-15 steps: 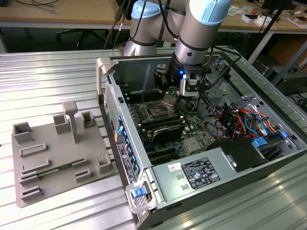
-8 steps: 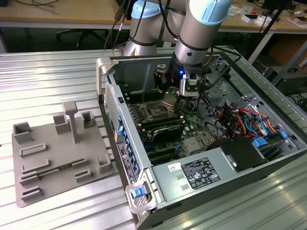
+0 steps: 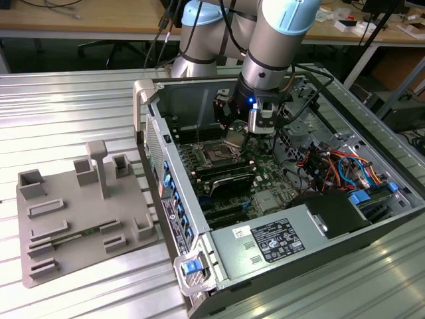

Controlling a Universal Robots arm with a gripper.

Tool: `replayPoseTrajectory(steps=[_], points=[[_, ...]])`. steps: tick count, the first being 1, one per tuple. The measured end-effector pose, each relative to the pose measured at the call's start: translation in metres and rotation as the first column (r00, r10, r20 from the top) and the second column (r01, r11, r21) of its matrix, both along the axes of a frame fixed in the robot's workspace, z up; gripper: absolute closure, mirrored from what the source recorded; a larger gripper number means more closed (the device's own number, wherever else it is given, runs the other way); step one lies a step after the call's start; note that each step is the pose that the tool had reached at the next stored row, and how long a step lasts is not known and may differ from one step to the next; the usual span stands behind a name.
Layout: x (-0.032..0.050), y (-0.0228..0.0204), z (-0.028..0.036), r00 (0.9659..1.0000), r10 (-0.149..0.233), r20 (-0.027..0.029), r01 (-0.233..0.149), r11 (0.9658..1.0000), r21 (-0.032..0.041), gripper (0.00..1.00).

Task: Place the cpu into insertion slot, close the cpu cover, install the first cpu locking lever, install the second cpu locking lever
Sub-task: 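Place the cpu into insertion slot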

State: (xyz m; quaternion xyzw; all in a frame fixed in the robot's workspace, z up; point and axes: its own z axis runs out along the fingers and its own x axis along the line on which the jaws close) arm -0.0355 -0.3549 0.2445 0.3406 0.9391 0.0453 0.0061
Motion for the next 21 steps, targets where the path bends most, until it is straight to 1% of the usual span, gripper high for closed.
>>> replayPoseTrajectory(steps=[6,21], points=[[0.0,0.0,0.0,1.0,-0.004,0.0,0.004,1.0,0.0,0.45],[0.0,0.0,-0.0002,0.9993,-0.038,0.0,0.038,0.9993,0.0,0.45]])
